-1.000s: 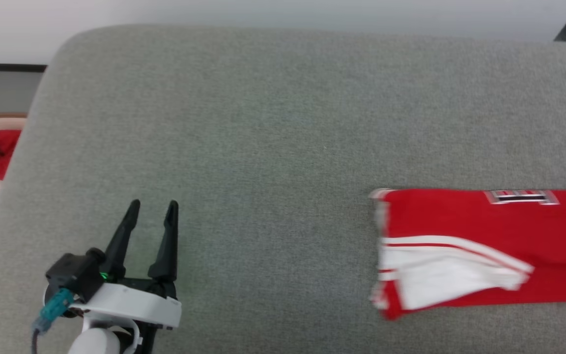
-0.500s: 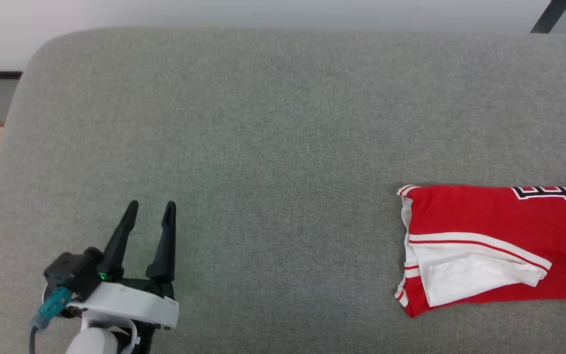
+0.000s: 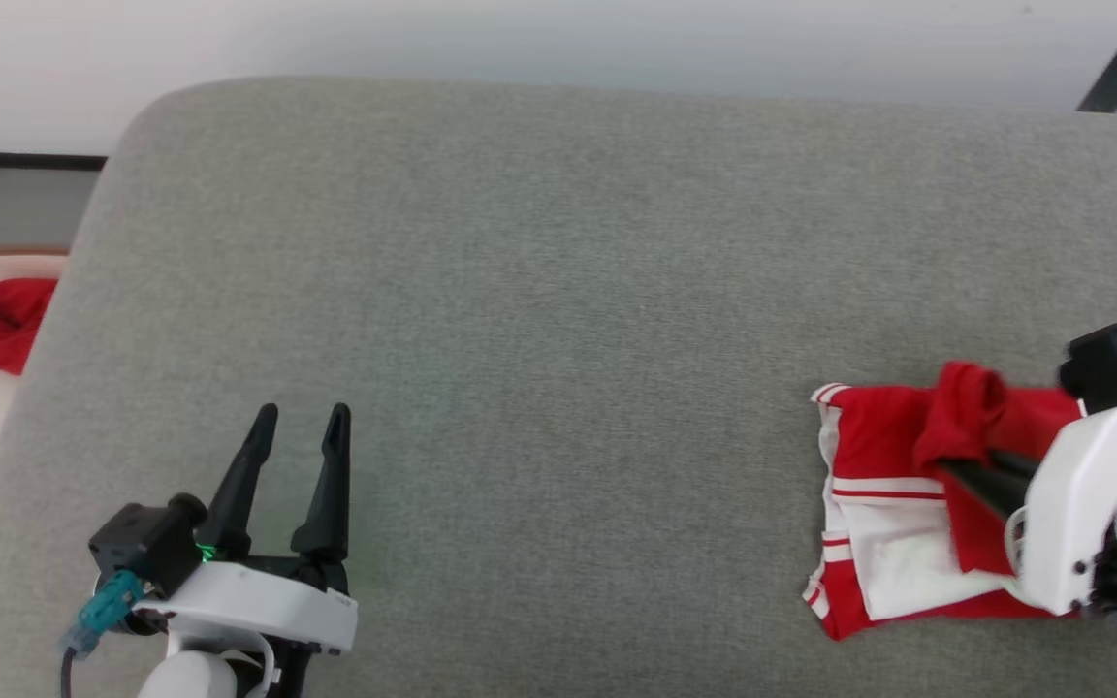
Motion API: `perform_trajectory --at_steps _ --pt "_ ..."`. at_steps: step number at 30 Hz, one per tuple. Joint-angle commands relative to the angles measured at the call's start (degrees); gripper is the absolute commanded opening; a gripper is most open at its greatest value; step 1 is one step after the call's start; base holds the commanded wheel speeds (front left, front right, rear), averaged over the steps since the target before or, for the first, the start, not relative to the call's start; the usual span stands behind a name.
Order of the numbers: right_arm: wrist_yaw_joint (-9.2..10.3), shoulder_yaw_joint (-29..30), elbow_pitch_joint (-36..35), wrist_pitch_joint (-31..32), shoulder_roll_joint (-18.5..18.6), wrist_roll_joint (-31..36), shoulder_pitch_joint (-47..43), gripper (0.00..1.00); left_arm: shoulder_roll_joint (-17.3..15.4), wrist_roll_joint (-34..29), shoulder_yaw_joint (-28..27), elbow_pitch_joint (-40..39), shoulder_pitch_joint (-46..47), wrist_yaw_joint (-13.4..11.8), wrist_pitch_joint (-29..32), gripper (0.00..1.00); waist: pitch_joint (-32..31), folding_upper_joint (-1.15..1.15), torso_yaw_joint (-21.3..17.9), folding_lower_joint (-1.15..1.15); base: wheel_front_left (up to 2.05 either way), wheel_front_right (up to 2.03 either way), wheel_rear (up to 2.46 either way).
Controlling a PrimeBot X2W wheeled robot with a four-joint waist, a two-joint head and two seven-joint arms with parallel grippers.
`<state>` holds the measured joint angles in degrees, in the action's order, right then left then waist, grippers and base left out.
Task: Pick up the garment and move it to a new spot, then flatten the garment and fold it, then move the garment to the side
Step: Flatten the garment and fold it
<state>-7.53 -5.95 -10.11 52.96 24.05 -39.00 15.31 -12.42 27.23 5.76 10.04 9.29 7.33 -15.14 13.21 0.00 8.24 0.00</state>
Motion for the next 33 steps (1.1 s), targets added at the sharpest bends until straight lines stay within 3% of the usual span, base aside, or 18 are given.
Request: perform_trajectory --at_steps 1,8,9,11,12,13,21,29,33 --pt "0.06 -0.52 0.45 -0.23 -0.34 -0.45 0.42 0.0 0.17 0.37 -0.09 0.04 -0.48 0.23 0.07 1.0 -0.21 0.0 0.66 0.0 0.0 0.0 0.0" --pt "0.06 -6.01 5.87 -3.46 0.44 0.53 1.33 0.0 0.85 0.56 -0.11 0.67 0.05 0.19 0.07 1.0 -0.13 0.0 1.76 0.0 0.0 0.0 0.0" --pt "0.06 -6.58 6.59 -4.25 0.33 0.46 1.65 0.21 0.95 0.59 -0.1 0.77 0.14 0.18 0.07 1.0 -0.16 0.0 1.8 0.0 0.0 0.0 0.0" --pt "0.06 -7.38 7.92 -5.56 0.12 0.02 1.82 0.52 1.05 0.62 -0.15 0.92 0.2 0.18 0.07 1.0 -0.34 0.0 1.76 0.0 0.0 0.0 0.0" --pt "0.06 -7.8 8.41 -6.07 0.14 -0.28 1.93 0.87 1.04 0.65 -0.23 0.98 0.15 0.18 0.07 1.0 -0.49 0.0 1.66 0.0 0.0 0.0 0.0" --pt "0.06 -8.28 8.65 -6.46 0.27 -0.68 2.16 1.0 1.01 0.7 -0.35 1.01 0.06 0.18 0.07 1.0 -0.66 0.0 1.51 0.0 0.0 0.0 0.0" --pt "0.06 -8.21 7.52 -12.33 2.97 -4.78 3.63 1.0 0.28 1.42 0.38 1.38 -0.29 0.18 0.07 1.0 -2.77 0.0 -0.43 0.0 0.0 0.0 0.0" --pt "0.06 -0.75 11.92 -23.67 5.37 -2.5 2.89 1.0 -0.78 1.98 1.89 2.71 -0.52 0.18 0.07 1.0 -5.24 0.0 -2.96 0.0 0.0 0.0 0.0" --pt "0.06 -0.24 14.13 -30.17 6.6 -2.51 0.95 1.0 -1.41 2.31 2.68 3.74 -1.1 0.18 0.07 1.0 -6.56 0.0 -4.31 0.0 0.0 0.0 0.0"
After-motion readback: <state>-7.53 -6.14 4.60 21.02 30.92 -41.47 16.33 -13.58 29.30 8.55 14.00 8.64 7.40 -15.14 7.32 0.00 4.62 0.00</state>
